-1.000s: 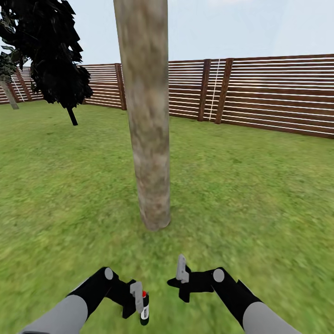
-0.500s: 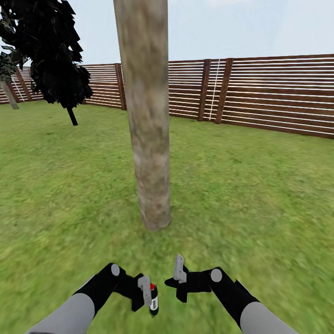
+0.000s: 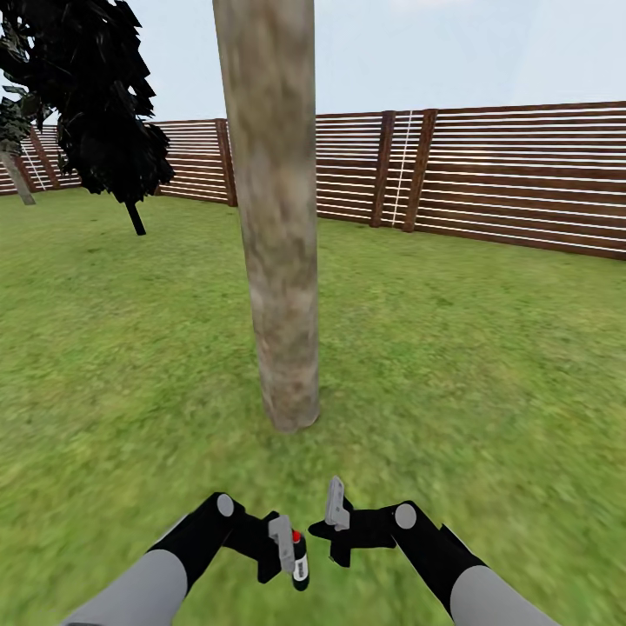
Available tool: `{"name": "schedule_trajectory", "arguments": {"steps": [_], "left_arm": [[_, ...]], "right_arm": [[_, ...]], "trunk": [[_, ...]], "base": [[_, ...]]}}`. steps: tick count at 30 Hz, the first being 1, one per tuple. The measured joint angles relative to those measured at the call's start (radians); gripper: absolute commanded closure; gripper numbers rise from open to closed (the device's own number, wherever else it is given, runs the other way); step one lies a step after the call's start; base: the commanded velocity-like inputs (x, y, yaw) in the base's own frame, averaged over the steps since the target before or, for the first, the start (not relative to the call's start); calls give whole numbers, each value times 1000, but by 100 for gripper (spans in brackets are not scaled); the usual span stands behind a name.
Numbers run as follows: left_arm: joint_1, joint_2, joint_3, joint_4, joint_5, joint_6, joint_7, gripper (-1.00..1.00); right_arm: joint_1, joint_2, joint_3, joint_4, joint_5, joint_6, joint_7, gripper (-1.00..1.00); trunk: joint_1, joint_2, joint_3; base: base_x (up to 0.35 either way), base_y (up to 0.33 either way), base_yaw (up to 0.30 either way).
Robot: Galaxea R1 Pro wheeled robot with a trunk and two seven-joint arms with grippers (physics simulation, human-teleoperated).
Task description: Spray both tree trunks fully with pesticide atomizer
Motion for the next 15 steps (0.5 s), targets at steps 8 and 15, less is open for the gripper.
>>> {"name": "schedule_trajectory", "arguments": {"steps": [8,15], "left_arm": [[0,-8,-2,0,49,-1,-1,100],[0,-8,0,0,55,-2,0,100]], "right_arm": [[0,0,0,0,0,0,0,100],[0,0,0,0,0,0,0,100]], "trunk": [[0,0,0],[0,0,0]], "base": [[0,0,0],[0,0,0]]}}
